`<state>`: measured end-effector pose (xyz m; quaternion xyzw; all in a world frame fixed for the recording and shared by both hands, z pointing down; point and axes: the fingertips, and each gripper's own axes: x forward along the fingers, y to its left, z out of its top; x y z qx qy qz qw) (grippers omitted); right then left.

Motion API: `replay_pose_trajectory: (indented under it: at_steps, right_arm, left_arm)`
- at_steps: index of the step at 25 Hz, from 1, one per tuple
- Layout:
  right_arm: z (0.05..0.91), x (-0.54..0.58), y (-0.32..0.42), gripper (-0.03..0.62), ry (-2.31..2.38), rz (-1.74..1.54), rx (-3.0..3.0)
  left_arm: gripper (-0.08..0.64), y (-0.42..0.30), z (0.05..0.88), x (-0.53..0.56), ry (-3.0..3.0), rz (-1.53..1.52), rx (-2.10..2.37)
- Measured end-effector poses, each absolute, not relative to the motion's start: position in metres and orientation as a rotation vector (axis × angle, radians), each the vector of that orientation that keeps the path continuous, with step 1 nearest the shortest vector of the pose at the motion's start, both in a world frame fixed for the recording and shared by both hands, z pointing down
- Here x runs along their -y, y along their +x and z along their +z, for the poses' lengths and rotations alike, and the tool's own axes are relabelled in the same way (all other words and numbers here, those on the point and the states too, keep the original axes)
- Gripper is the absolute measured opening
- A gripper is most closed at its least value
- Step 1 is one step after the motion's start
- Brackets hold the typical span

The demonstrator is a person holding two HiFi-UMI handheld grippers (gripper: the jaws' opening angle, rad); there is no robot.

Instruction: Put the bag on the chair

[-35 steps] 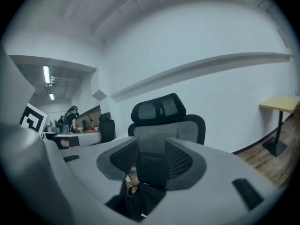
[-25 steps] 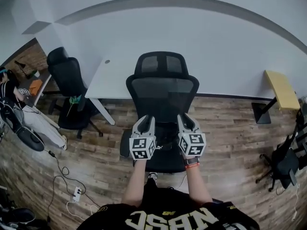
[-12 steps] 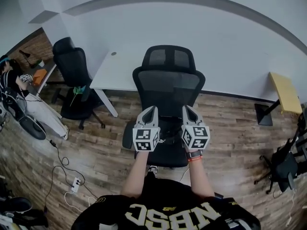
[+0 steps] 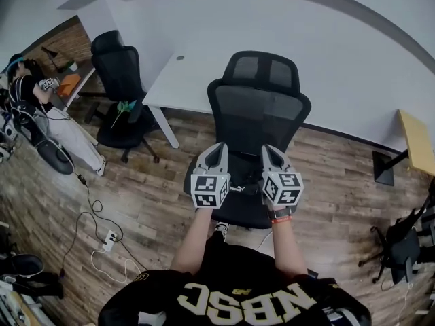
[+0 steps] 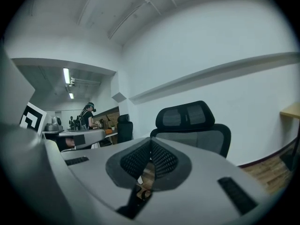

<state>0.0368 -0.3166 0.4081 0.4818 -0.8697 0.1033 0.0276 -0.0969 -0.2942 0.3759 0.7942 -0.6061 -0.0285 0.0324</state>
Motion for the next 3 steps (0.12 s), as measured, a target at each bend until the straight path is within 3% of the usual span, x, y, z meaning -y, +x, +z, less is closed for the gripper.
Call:
replay_pose_trajectory:
  at_steps: [3]
  right_arm:
    - [0.4138,0.3178,0.0289,0.009,1.469,0.327,2.694]
  left_arm:
    - [0.015,-0.1058,0.3831,0.2959,2.431,-0.082,1.873]
